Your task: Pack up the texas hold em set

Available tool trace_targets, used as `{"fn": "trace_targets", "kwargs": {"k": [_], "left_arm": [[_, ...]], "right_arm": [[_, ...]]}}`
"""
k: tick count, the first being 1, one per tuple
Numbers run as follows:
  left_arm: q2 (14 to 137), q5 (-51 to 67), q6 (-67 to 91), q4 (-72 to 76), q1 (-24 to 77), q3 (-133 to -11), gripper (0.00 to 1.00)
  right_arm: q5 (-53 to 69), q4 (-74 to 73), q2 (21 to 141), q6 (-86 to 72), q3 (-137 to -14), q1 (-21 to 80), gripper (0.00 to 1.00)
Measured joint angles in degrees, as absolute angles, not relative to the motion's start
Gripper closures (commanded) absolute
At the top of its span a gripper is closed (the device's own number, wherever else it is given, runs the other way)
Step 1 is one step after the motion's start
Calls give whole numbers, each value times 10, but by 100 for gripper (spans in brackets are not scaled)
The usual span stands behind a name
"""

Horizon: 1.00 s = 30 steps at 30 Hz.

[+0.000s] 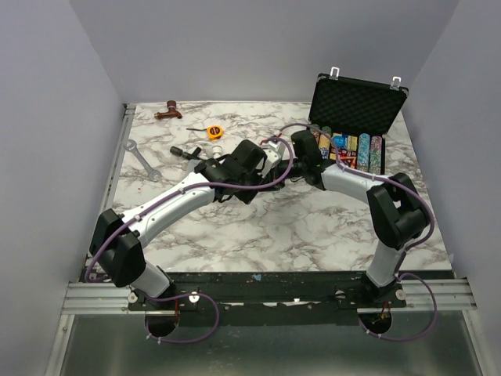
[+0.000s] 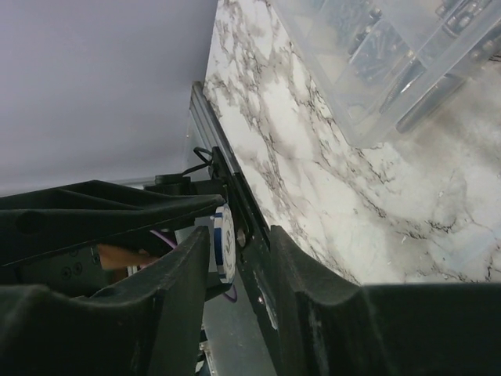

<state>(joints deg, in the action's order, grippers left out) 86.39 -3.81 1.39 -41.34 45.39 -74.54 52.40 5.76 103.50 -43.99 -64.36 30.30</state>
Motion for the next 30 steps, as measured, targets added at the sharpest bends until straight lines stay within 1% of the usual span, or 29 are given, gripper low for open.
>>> {"fn": "trace_targets", "kwargs": {"k": [6,9,13,19,20,22,24,28,30], "left_arm": [[867,-37,15,-415,454,-746,100],[871,-36,15,-416,454,-746,100],[874,-36,15,-417,454,-746,100],[874,-34,17,-418,454,-746,100],[874,-34,17,-418,454,-746,99],[874,-37,16,-429,454,-747,95],[873,-38,17,-432,452,-747,87],[873,-38,23,-427,452,-747,63],[870,-39,29,-420,452,-746,50]], "right_arm": [[524,75,1036,-454,-644,311,77],[525,81,1039,-457,-644,317,82],[528,82,1046,-461,-643,322,86],[528,85,1049,-463,-639,322,99],[528,85,1049,-463,-639,322,99],[523,85,1049,-462,-637,322,99],[522,85,1050,-467,-632,319,99],[518,91,1051,-474,-629,321,99],[509,93,1051,-480,-628,322,99]]}}
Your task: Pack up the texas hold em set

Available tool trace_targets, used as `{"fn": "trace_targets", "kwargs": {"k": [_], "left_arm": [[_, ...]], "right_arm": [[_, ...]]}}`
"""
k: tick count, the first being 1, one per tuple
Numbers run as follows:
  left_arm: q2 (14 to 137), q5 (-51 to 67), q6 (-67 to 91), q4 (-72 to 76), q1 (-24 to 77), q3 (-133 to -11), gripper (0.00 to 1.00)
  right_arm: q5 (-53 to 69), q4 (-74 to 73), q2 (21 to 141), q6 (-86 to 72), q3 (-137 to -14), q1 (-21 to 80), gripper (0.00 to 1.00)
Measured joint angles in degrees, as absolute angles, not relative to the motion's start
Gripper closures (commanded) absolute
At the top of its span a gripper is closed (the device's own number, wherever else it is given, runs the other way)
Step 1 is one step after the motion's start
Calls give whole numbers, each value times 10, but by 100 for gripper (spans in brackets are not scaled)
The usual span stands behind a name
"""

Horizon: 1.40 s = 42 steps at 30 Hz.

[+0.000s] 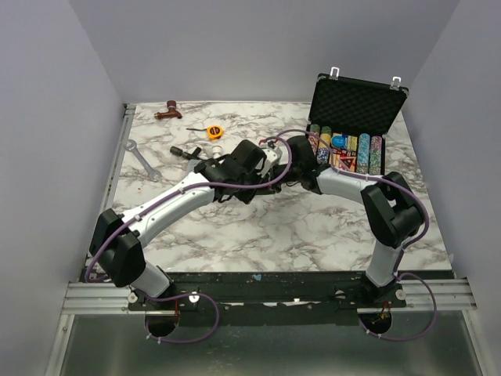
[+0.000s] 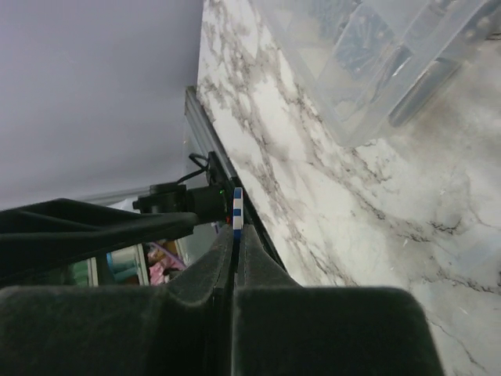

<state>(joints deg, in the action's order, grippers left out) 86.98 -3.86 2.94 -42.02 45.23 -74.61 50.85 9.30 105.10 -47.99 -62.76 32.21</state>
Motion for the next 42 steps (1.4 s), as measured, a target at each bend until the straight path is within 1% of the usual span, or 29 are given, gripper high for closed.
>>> {"fn": "trace_targets", "kwargs": {"k": [4,8,11,16,19,22,26,36,42], "left_arm": [[828,-39,39,-396,447,-726,33],[759,-38,53,-372,430,-705,23],[700,-40,66,-343,411,-686,18],[639,-58,78,-306,405,-655,17],[601,-69,82,-287,405,-634,17],[576,-74,83,-271,405,-622,17],[564,-77,83,-260,405,-619,18],[564,-64,83,-259,405,-619,18],[564,-52,83,-259,405,-619,19]], "right_arm": [[458,87,1049,-491,-621,316,99],[382,64,1029,-521,-586,279,99],[289,11,998,-547,-570,231,99],[86,-136,951,-615,-617,160,100],[17,-192,948,-657,-648,118,99],[-22,-229,952,-689,-658,86,99],[-47,-259,973,-723,-675,70,99],[-61,-235,980,-785,-675,74,99],[-56,-230,1011,-810,-688,74,98]]}}
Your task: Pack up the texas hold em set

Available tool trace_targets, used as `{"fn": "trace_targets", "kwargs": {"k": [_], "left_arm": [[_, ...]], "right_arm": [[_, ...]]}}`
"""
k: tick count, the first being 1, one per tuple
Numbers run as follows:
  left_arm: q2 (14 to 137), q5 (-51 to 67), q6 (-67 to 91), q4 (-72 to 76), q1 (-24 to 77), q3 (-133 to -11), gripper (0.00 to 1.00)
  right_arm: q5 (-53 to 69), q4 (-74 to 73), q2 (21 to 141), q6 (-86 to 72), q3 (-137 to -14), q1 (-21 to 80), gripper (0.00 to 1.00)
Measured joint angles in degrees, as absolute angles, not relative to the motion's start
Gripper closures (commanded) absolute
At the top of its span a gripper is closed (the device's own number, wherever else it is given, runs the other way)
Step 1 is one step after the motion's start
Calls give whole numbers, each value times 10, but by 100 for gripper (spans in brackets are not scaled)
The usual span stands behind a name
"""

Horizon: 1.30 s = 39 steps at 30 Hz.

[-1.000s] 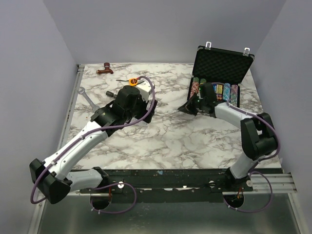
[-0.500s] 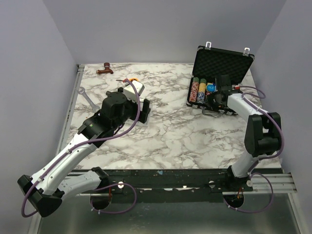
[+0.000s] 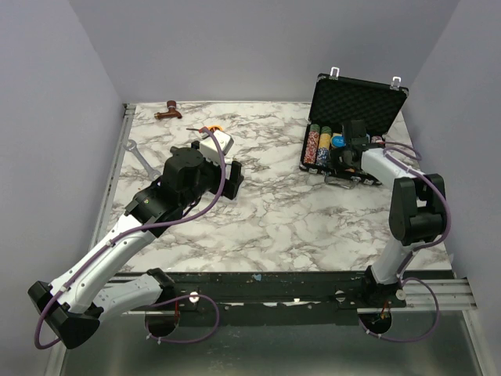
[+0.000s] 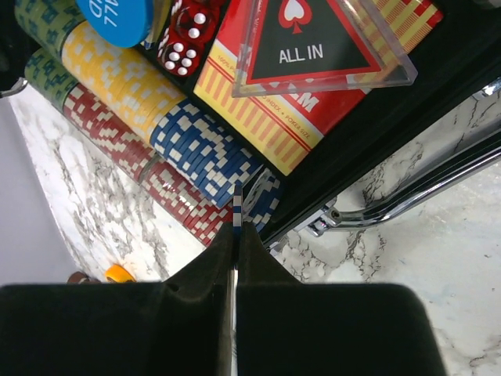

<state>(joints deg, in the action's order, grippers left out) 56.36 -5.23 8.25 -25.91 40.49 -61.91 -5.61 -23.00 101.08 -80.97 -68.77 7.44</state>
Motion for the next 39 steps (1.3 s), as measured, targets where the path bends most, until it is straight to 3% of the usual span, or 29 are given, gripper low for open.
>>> {"fn": "trace_targets", "kwargs": {"k": [11,20,30,36,39], "left_arm": [[564,-44,82,-259,405,-619,18],[564,-40,82,-260,405,-619,19],[564,-40,82,-260,405,-619,19],[564,-40,82,-260,405,-619,18],[563,-40,83,-258,405,-619,18]], "right_arm": [[-46,-219,1024,-836,-688,74,88],[-26,-199,1036,-845,-688,74,63],[-26,-181,1023,-795,-679,74,58],[-17,-148,959,-663,-655,74,41],[13,-122,893,-570,-628,74,27]]}}
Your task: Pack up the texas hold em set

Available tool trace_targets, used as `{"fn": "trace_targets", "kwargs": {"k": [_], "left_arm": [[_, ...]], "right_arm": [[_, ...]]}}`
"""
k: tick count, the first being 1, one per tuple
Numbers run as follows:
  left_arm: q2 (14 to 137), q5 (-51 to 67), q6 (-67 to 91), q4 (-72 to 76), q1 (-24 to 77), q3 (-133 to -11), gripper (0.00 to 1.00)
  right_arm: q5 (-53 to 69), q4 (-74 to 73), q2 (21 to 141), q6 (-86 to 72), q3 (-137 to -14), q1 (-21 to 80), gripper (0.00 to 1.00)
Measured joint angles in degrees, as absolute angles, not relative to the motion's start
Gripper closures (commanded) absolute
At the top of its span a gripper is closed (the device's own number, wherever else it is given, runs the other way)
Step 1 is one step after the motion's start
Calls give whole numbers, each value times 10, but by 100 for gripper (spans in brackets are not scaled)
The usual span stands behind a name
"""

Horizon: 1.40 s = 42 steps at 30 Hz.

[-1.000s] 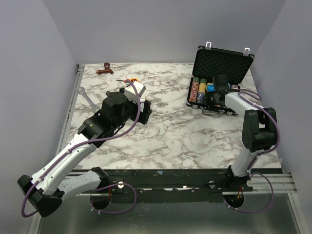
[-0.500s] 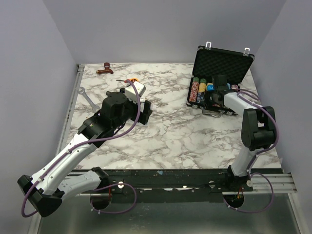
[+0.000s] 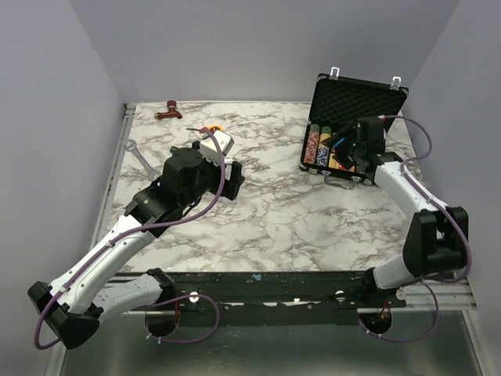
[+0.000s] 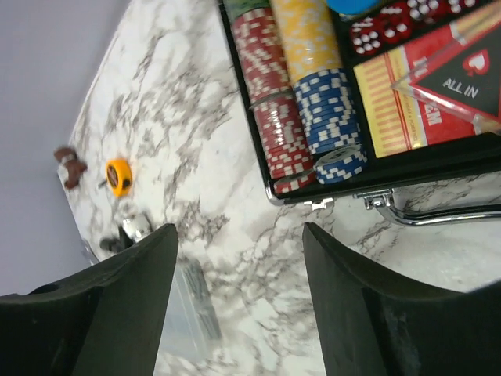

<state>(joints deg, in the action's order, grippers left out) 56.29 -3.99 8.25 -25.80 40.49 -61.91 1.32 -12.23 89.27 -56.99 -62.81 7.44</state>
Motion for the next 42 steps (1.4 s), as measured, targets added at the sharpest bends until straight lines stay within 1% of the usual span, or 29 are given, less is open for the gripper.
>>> {"fn": "trace_targets", "kwargs": {"k": [5,7,8,9,10,14,18,24,27,32,34,38,42], "left_arm": [[554,-40,87,-244,405,-606,18],[551,-40,91,-238,405,-600,19],[551,-39,94,-235,405,-598,18],[551,-39,96,-230,405,-595,18],[550,-38,97,-227,404,-593,18],[542,-38,102,-216,404,-581,18],[533,-38,105,-209,404,-578,19],[508,-38,106,-206,404,-577,18],[496,-38,106,-205,404,-577,18],[490,-30,106,-204,404,-577,18],[490,-26,106,-204,404,-577,18],[487,-20,106,-204,404,-577,18],[485,-17,106,-204,404,-577,18]], "right_arm": [[38,-112,774,-452,-582,74,15],[33,-114,737,-421,-569,76,12],[25,-116,724,-409,-565,76,8],[17,-116,714,-400,-562,76,2],[6,-117,708,-392,-561,76,0],[-44,-119,713,-391,-568,76,0],[-103,-109,764,-444,-626,67,0],[-141,8,844,-547,-689,31,0],[-178,24,890,-593,-743,26,0],[-256,-7,970,-675,-862,26,0],[-281,-28,1000,-697,-905,26,2],[-315,-65,1055,-719,-972,25,6],[-331,-100,1105,-723,-1029,25,8]]}}
